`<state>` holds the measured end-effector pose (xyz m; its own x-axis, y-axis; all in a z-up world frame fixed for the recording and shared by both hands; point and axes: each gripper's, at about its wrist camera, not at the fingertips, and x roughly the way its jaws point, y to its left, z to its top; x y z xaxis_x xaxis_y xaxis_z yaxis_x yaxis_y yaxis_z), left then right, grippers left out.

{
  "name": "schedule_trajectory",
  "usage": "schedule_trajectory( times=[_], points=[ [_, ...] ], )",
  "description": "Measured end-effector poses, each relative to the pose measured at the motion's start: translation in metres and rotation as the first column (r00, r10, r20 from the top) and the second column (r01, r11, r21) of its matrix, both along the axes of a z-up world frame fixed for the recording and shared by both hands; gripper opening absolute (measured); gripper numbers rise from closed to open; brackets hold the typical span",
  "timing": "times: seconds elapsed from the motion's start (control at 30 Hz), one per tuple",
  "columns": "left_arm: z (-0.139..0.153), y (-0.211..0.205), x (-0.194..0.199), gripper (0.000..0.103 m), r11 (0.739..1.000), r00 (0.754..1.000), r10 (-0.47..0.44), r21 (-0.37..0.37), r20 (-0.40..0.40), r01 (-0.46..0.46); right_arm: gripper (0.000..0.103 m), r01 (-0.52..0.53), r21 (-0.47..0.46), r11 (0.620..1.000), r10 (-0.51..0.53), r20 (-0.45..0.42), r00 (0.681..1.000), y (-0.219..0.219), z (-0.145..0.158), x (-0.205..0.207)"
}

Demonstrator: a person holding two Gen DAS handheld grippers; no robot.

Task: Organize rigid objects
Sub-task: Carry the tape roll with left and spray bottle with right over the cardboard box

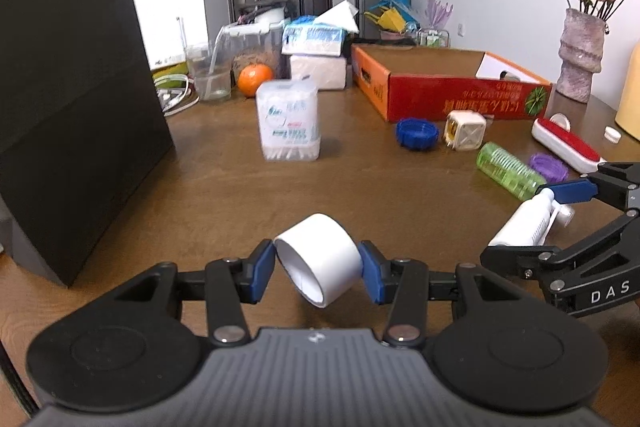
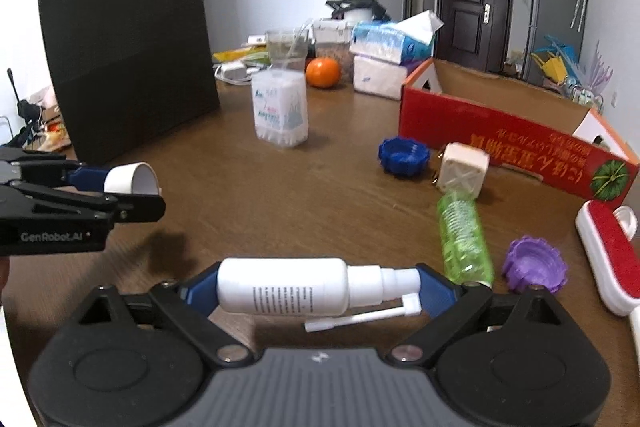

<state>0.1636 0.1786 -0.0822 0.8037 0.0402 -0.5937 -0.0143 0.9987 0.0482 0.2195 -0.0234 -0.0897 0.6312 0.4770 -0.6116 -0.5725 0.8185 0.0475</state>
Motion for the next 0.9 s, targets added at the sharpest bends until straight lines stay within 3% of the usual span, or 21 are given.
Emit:
schedule_trajectory(
  times=[0.4, 0.9],
  points=[
    [0.028, -0.043, 0.029, 0.047, 0.999, 0.998, -0.042, -0.018, 0.051, 0.043, 0.097, 0.081, 0.035, 0.996, -0.083, 0.063, 0.995, -0.048, 0.034, 0.018],
    [0.055, -0.095, 0.089, 0.047, 0.999, 0.994, -0.042, -0.031, 0.096, 0.045, 0.097, 0.159, 0.073, 0.985, -0.166, 0.11, 0.98, -0.104, 0.066, 0.07]
  ],
)
